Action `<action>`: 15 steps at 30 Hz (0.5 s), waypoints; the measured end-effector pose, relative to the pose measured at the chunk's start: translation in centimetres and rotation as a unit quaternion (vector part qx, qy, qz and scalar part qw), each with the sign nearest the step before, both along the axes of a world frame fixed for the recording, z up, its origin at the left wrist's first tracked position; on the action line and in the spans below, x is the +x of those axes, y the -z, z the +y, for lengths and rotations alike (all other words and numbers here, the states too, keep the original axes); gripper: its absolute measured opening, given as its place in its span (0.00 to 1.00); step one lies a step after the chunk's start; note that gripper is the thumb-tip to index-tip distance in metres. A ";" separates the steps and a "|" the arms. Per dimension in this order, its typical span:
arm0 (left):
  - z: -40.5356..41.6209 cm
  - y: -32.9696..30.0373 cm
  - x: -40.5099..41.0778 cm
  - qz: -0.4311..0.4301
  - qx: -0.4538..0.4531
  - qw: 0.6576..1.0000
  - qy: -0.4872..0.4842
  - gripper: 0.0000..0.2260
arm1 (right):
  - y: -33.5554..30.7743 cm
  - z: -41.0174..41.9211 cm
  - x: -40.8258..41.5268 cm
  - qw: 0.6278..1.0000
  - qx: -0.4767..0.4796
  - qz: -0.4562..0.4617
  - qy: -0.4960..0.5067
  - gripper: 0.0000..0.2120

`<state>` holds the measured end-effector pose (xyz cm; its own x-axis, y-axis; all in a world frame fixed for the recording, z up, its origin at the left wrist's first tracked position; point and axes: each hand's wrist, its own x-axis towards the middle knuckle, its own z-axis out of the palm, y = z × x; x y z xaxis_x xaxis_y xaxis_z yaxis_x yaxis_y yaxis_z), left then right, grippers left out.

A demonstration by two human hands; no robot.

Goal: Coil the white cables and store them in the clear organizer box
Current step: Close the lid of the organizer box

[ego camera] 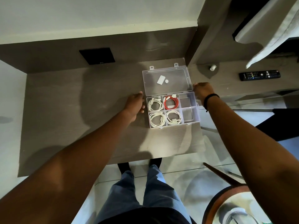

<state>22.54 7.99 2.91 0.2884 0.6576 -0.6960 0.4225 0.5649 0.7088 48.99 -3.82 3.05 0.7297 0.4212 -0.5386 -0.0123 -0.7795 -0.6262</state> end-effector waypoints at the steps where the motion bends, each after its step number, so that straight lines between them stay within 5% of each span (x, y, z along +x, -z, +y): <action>1: 0.3 0.2 0.1 -0.013 -0.017 1.000 0.001 0.13 | 0.2 0.0 0.2 0.999 0.013 0.032 0.002 0.14; 6: 0.6 0.2 0.1 -0.033 0.002 0.999 -0.001 0.13 | 0.3 -0.9 -0.3 0.987 0.099 0.124 0.022 0.07; 11: 0.6 -0.4 -0.5 -0.086 0.001 0.995 -0.050 0.17 | 0.1 -2.1 -1.3 0.976 0.179 0.116 0.033 0.10; 15: -0.1 -0.7 -1.8 -0.131 -0.040 0.988 -0.066 0.11 | -0.3 -4.3 -2.3 0.968 0.224 0.109 0.021 0.07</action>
<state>20.77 7.86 3.59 0.3807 0.6470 -0.6607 0.1493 0.6621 0.7344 46.69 -8.08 3.33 0.6411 0.6211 -0.4508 -0.2072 -0.4255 -0.8809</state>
